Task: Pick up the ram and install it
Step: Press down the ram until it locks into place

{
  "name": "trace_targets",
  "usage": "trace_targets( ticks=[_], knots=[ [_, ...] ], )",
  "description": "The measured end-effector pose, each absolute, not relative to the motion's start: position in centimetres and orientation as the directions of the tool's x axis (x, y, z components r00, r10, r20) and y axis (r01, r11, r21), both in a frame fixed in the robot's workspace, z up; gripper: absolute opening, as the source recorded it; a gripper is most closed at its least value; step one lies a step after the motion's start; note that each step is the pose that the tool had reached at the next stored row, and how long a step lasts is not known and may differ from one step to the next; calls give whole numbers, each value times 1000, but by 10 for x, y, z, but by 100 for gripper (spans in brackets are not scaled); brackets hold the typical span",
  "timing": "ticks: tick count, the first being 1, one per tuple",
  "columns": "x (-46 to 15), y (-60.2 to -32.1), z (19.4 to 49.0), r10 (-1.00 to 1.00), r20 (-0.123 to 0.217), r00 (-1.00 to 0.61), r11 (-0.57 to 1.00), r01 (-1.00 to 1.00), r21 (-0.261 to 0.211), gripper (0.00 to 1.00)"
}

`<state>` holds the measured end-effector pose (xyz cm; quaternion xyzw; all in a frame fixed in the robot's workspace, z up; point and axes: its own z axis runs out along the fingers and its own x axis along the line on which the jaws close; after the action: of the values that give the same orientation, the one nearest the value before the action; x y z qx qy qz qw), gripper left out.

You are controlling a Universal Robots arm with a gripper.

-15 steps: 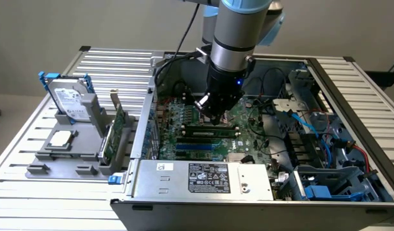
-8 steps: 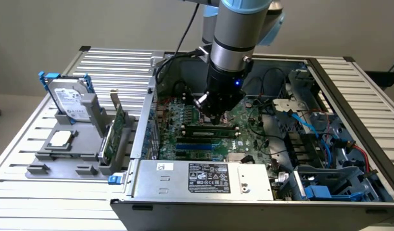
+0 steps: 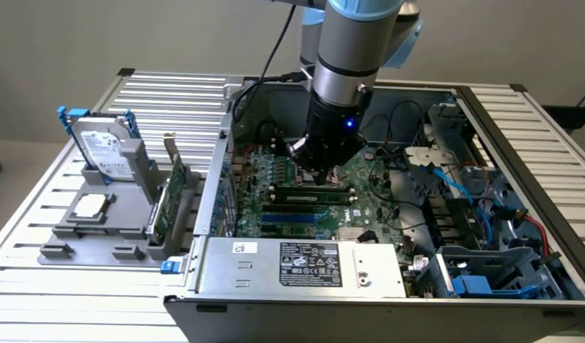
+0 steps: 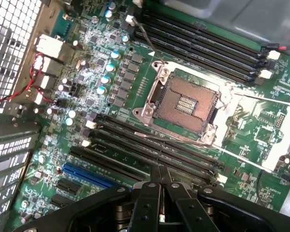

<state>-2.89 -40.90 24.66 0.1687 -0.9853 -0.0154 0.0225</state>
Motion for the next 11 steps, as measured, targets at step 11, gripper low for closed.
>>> trace_targets(
  ticks=[11],
  knots=[
    [-29, -409, 247, -184, 39, -982, 982, -183, 37, 11]
  ],
)
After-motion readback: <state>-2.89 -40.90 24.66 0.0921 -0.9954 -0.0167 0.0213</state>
